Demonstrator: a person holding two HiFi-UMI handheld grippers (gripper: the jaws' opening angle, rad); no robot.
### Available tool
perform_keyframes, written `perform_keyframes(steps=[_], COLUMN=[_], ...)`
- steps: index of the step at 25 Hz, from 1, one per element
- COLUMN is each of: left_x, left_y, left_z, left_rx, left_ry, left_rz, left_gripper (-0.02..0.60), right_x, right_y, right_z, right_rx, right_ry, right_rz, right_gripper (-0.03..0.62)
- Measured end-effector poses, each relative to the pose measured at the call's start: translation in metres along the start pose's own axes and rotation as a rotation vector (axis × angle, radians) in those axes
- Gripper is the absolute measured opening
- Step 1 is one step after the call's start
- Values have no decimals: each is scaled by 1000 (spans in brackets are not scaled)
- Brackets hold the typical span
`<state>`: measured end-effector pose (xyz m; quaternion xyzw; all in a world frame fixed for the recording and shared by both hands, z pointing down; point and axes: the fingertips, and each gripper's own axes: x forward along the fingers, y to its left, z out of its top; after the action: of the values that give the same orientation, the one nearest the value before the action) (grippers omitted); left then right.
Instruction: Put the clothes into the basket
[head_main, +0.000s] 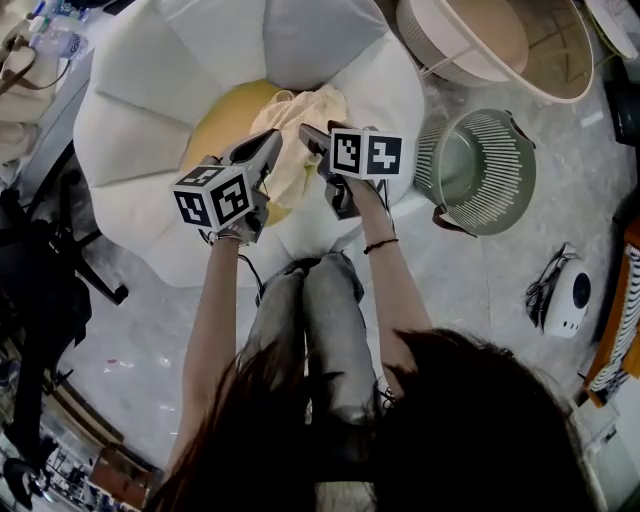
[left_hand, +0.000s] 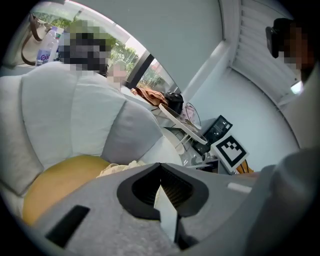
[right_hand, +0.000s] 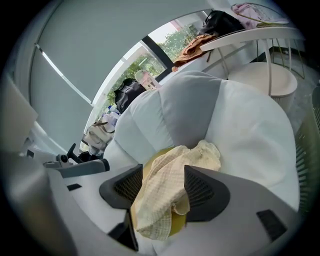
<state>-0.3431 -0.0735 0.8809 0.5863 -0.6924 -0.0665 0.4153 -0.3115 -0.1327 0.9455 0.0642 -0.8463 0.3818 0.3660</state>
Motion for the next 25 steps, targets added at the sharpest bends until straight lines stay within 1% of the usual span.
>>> perform_keyframes(steps=[7,14,20,25], left_x=[12,22,29,32], left_y=[14,31,44,55], left_z=[-14,-23,-29,-32], left_rx=[-3,-4,-6,-9], left_ry=[20,17,18,11], left_rz=[-8,-5,-3,2], left_gripper=[11,11,11,11], right_x=[16,40,64,85], right_y=[-16,-27,-32,-35], right_z=[-9,-21,-37,-42], right_rx=[17,24,36,61], right_ry=[5,34,111,165], right_rz=[-15,-21,-50,-53], right_gripper=[224,224,222,221])
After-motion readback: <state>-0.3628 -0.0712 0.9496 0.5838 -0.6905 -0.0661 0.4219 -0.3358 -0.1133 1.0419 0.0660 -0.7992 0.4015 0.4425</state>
